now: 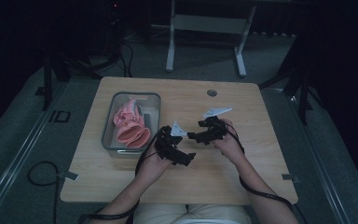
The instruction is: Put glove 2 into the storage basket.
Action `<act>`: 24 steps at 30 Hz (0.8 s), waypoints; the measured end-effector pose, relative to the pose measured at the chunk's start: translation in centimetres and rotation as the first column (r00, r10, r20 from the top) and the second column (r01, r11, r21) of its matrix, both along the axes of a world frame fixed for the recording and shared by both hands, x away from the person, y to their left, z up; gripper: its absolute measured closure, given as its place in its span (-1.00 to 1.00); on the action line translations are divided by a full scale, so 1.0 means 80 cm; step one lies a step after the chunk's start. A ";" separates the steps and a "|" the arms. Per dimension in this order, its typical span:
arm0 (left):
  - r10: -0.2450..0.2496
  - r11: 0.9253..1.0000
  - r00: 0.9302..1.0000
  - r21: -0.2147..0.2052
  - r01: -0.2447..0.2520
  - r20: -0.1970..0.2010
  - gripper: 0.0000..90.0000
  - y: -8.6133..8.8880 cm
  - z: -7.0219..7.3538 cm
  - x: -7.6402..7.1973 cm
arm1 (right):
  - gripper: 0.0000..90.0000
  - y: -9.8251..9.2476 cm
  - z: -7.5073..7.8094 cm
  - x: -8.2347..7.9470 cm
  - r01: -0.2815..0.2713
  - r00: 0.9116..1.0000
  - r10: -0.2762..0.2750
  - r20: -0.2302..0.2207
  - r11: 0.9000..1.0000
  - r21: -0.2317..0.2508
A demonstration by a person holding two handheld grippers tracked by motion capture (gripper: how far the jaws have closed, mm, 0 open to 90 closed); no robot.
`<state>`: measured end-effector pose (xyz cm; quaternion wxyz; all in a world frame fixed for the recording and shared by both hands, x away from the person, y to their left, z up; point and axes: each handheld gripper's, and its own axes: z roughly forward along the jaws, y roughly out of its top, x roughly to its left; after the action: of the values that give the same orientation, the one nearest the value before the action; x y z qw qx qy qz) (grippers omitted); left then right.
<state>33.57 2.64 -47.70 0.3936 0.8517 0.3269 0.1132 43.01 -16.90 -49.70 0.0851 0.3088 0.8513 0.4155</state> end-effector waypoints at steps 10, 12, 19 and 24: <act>-0.019 1.000 0.999 -0.024 0.018 -0.031 -0.97 -0.003 -0.030 -0.001 | -0.60 -0.023 -0.034 -0.010 -0.001 1.000 0.001 0.000 1.000 -0.029; -0.027 0.999 0.999 -0.035 0.026 -0.036 -0.97 -0.003 -0.039 -0.001 | -0.60 -0.028 -0.039 -0.012 0.011 1.000 -0.011 0.000 1.000 -0.026; -0.056 0.998 0.997 -0.013 0.056 -0.051 -0.97 -0.008 -0.063 -0.008 | -0.61 -0.040 -0.052 -0.017 0.038 0.999 -0.038 0.006 0.998 -0.041; -0.057 0.998 0.996 -0.011 0.057 -0.065 -0.97 -0.005 -0.074 -0.012 | -0.66 -0.049 -0.061 -0.020 0.054 0.999 -0.054 0.009 0.997 -0.054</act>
<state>32.61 2.22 -53.61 0.3896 0.8621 0.3157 0.0726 41.41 -20.81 -54.58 0.1078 0.3277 0.8533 0.3910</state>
